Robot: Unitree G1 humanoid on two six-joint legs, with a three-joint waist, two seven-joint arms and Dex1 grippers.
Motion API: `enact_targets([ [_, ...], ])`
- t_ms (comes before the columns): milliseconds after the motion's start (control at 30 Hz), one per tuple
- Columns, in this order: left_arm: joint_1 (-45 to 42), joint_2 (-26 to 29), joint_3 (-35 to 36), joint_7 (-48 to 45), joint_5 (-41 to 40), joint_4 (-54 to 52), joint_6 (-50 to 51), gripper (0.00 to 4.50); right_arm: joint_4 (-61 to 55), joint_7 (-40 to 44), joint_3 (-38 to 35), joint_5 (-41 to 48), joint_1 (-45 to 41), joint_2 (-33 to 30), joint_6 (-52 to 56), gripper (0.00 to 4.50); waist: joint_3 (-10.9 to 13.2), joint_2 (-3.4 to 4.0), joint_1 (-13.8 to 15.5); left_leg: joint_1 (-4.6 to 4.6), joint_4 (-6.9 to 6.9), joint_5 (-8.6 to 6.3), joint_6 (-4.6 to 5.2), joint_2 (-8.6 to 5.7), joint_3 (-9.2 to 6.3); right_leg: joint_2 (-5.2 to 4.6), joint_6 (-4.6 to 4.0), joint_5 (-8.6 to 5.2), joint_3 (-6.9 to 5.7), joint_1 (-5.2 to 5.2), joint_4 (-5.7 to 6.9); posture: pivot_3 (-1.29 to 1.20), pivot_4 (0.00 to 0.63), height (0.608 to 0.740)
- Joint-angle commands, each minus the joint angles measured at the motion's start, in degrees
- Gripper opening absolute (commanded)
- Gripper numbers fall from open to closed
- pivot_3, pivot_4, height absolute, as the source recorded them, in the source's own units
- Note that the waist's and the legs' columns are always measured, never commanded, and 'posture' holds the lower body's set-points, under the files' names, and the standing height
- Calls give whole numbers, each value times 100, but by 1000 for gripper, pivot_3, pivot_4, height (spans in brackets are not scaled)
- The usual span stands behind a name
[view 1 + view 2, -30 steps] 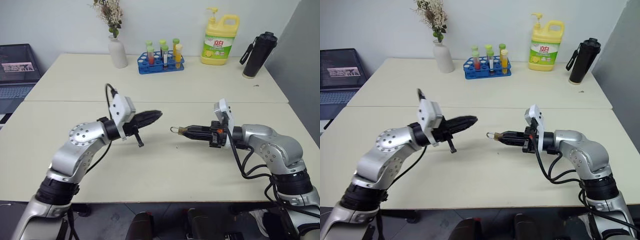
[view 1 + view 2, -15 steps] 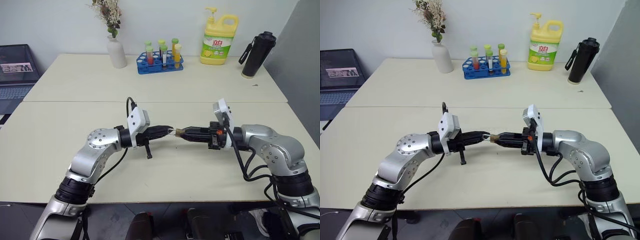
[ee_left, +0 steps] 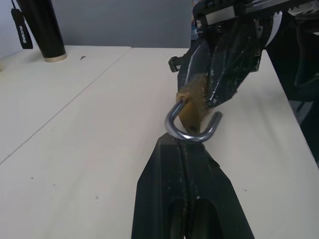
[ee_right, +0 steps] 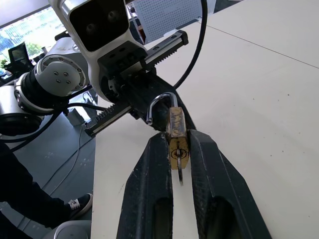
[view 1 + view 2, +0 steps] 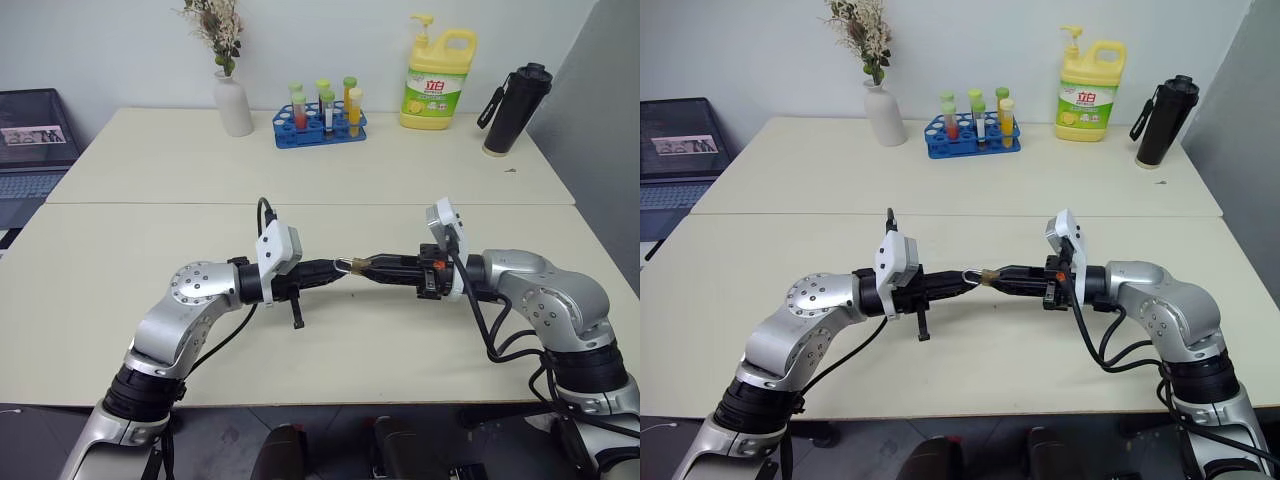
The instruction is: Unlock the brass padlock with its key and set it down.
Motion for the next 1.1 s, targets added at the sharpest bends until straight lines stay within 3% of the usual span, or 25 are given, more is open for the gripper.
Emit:
enact_targets([
  [33, 27, 73, 214, -47, -174, -351, 113, 0, -38, 49, -114, 26, -42, -48, -83, 141, 0, 0, 1, 0, 0, 0, 0, 0, 0, 0, 0, 0, 0, 0, 0, 0, 150, 740],
  [467, 1, 121, 538, 51, -967, -962, 1086, 0, 71, 100, -60, -72, -35, -25, -132, 141, 0, 0, 1, 0, 0, 0, 0, -1, 0, 0, 1, 0, 0, 0, 0, 0, 150, 740],
  [667, -51, 118, 464, 73, -770, -845, 944, 0, 27, 127, -50, -68, -9, -27, -104, 141, 0, 0, 2, 0, 0, 0, 0, -1, 0, 0, 1, 0, 0, 0, -1, 0, 150, 740],
  [933, 374, 761, 384, -674, -801, -1163, 931, 0, 0, 138, -56, -55, 16, -34, -75, 141, 0, 0, -7, 0, -2, 0, 0, 1, 1, 1, 0, -1, 1, -2, -2, 0, 150, 740],
  [1100, 379, 682, 320, -582, -589, -1017, 816, 0, 0, 163, -62, -48, 28, -43, -71, 141, 0, 0, 1, 0, 0, 0, 0, -1, 1, 0, 0, -1, 1, -1, -1, 0, 150, 740],
])
